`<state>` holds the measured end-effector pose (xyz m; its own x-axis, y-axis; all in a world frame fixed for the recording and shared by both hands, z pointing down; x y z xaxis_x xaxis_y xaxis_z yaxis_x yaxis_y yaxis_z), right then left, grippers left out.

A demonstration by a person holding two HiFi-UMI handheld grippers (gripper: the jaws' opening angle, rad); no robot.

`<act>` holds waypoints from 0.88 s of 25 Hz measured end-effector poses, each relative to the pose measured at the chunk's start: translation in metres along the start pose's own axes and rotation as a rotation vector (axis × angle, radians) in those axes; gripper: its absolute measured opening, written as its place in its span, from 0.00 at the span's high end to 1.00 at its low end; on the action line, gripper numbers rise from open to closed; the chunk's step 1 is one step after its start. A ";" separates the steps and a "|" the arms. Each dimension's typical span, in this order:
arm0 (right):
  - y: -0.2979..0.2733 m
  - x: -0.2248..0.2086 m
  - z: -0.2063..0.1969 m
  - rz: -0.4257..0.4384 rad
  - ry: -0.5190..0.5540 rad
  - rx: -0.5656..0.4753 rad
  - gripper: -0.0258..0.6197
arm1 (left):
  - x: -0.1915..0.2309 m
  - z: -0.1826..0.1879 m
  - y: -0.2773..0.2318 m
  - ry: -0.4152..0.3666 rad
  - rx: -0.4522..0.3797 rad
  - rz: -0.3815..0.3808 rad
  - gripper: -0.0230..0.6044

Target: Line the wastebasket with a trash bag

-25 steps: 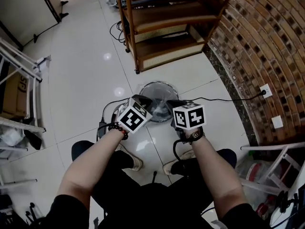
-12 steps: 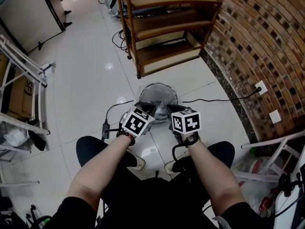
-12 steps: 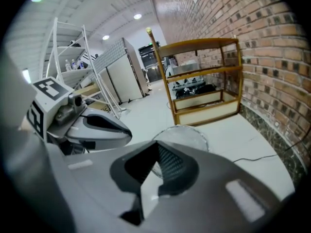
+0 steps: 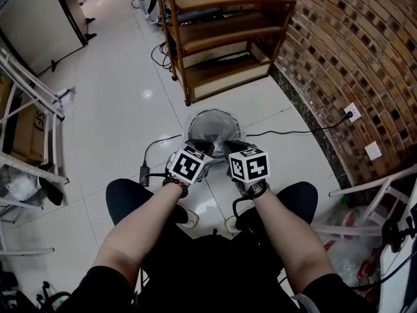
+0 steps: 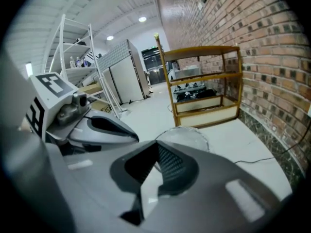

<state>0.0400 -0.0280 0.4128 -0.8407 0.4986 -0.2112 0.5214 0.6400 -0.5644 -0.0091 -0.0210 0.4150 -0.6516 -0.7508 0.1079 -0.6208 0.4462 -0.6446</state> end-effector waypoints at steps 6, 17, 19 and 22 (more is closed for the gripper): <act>0.005 0.005 0.002 0.004 0.013 -0.015 0.96 | -0.007 0.002 0.003 -0.010 -0.020 0.005 0.96; 0.011 0.010 0.006 -0.001 0.028 -0.039 0.96 | -0.012 0.007 0.011 -0.011 -0.054 0.004 0.96; 0.012 0.011 0.005 -0.003 0.029 -0.039 0.96 | -0.009 0.009 0.012 -0.026 -0.066 0.016 0.96; 0.014 0.011 0.004 -0.006 0.027 -0.037 0.96 | -0.004 0.013 0.014 -0.058 -0.089 0.041 0.96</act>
<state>0.0371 -0.0156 0.3999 -0.8396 0.5103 -0.1860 0.5220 0.6638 -0.5356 -0.0097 -0.0182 0.3961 -0.6526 -0.7568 0.0371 -0.6319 0.5166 -0.5778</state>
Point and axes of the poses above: the fingertips, and each gripper's own axes: y backward along the fingers, x to its left, z out of its top, the point moved 2 cm from there along y, backward along the fingers, and after that the axes turned 1 degree about y, right-handed, at the moved point
